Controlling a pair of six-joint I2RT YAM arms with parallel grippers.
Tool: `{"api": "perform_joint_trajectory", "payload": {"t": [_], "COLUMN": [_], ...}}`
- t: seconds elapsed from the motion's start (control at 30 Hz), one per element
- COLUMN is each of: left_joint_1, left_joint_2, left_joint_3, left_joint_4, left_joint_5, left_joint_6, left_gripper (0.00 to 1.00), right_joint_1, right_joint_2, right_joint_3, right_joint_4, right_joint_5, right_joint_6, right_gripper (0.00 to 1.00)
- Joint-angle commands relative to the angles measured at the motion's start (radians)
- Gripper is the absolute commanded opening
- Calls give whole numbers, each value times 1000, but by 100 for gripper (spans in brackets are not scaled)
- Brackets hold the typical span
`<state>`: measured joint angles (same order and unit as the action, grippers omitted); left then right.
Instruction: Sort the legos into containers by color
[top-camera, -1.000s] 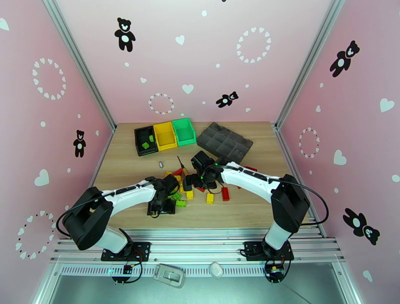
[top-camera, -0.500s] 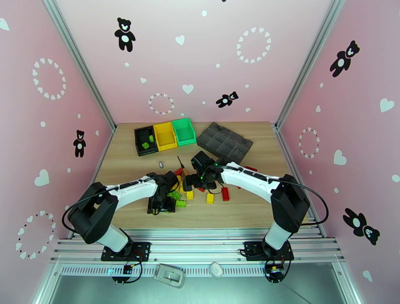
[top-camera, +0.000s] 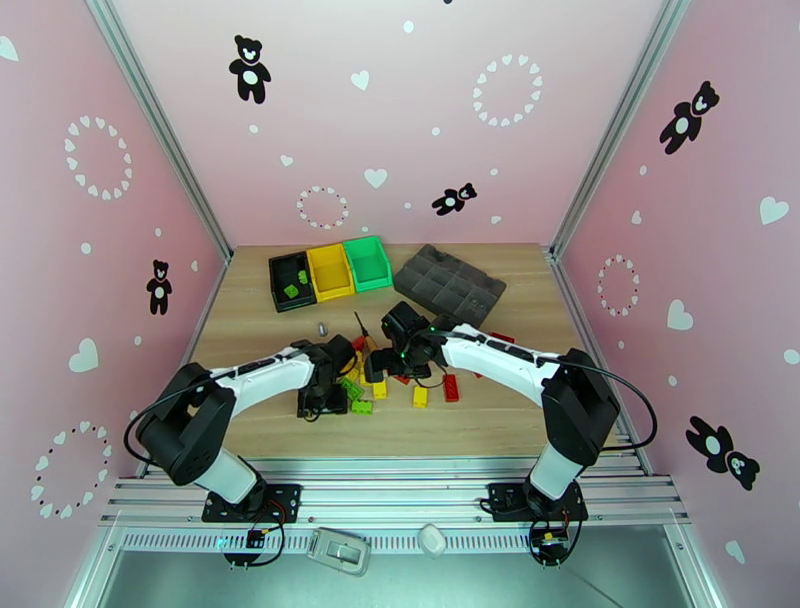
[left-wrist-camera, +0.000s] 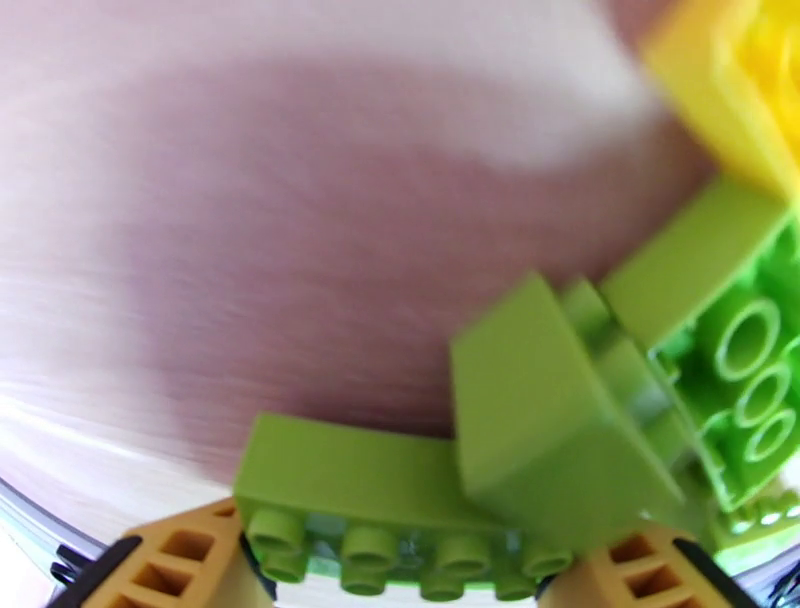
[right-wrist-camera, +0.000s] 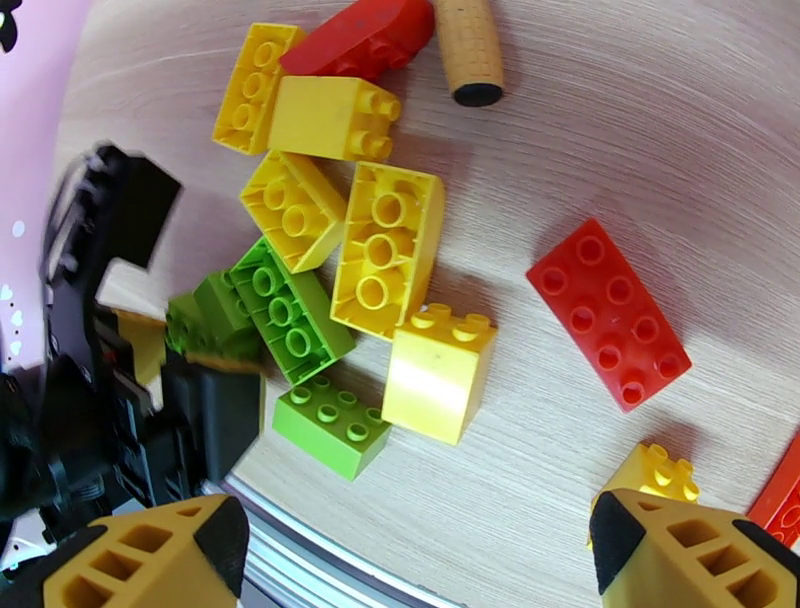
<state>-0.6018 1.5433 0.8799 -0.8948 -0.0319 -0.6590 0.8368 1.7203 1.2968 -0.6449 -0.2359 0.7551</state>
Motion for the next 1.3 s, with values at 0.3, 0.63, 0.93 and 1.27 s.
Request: {"api": "perform_joint_trajectory", "payload": {"t": [0.3,0.63,0.93,1.27], "left_joint_1": [225,502,630,639], "left_joint_2": [-110,87,432,697], "left_joint_3": [232,449,891,1319], "left_joint_4": [11,81,2,-143], "left_joint_5": [84,231,221,247], "left_joint_6": [10,-2,6,32], "left_gripper": [58,57,57,87], "right_joint_1": [7,-7,-79,-112], "right_joint_2": [228,483,492,453], "right_joint_3": [356,759,787,776], "right_joint_4": [-16,-118,-147,-234], "right_joint_5": [-195,-273,-281,-211], "right_joint_6": [-72,-77,-77,-137], "right_gripper": [91,90,90,93]}}
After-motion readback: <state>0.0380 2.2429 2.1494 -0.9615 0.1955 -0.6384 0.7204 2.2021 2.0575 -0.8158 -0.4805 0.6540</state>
